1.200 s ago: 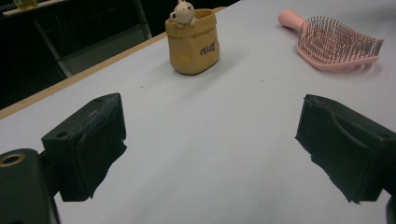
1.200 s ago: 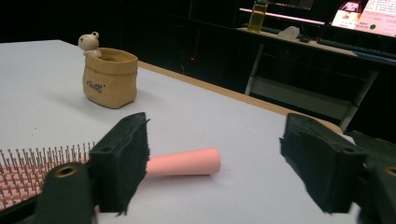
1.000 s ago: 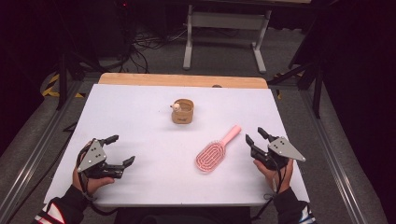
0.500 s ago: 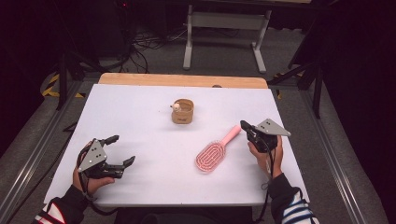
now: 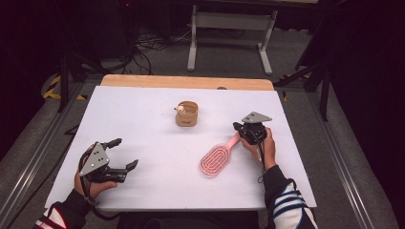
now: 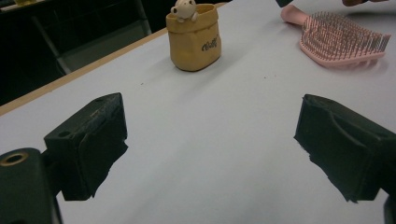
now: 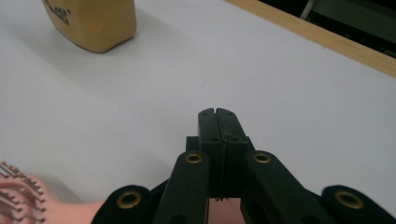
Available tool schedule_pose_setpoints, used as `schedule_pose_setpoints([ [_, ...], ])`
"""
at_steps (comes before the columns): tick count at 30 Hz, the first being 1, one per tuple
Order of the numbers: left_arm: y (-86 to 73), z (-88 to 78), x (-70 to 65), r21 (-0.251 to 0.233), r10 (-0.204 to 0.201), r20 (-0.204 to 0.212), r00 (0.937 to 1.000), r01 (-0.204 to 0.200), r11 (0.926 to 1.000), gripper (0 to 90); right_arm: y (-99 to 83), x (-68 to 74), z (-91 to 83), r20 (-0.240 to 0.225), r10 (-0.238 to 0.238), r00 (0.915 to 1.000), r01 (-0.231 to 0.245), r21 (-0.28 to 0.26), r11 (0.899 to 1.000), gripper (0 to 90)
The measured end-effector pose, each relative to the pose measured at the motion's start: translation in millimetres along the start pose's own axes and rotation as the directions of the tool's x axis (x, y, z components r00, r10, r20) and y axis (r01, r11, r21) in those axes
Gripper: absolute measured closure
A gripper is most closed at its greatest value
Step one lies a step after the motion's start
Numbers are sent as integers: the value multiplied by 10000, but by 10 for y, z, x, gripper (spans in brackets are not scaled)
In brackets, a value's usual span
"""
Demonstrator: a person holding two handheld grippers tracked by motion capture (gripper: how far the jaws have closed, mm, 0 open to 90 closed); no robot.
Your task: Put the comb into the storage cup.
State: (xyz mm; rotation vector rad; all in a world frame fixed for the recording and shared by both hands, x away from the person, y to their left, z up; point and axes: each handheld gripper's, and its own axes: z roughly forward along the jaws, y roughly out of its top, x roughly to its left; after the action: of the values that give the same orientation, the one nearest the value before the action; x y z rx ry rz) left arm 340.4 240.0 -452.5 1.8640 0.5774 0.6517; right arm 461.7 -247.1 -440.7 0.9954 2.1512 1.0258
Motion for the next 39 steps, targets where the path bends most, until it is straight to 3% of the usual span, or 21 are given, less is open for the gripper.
schedule_pose_setpoints([
  [6, -2, 4, -2, 11, 5, 47, 10000, -5, 10000, 103, -2, 13, 157, -137, -105, 9999, 118, 1015, 9948, 900],
  [11, -7, 5, 5, 18, 6, 51, 10000, -6, 10000, 103, -20, -16, 170, -205, -10, 9998, 37, 1301, 9915, 900],
  [16, -8, -5, -2, -3, 24, 62, 10000, -24, 10000, 105, -7, 4, 153, 8, -364, 9993, 357, 1626, 9860, 900],
  [21, -11, -2, 7, 44, 11, 73, 10000, -12, 10000, 105, -6, -5, 146, -14, -355, 9994, 352, 1726, 9844, 900],
  [25, -13, 4, 2, 68, 36, 73, 10000, -37, 10000, 113, 10, 31, 148, 234, -671, 9975, 614, 1910, 9797, 900],
  [29, -15, 14, 0, 154, 35, 94, 10000, -36, 9999, 117, 9, 26, 142, 204, -599, 9980, 548, 1957, 9791, 900],
  [33, -13, 3, 4, 110, 38, 78, 10000, -39, 9999, 118, 29, 46, 141, 367, -820, 9960, 720, 2203, 9728, 900],
  [39, -15, -6, 12, 107, -5, 101, 9999, 4, 9999, 118, 36, 8, 106, 218, -606, 9979, 528, 2595, 9643, 900],
])
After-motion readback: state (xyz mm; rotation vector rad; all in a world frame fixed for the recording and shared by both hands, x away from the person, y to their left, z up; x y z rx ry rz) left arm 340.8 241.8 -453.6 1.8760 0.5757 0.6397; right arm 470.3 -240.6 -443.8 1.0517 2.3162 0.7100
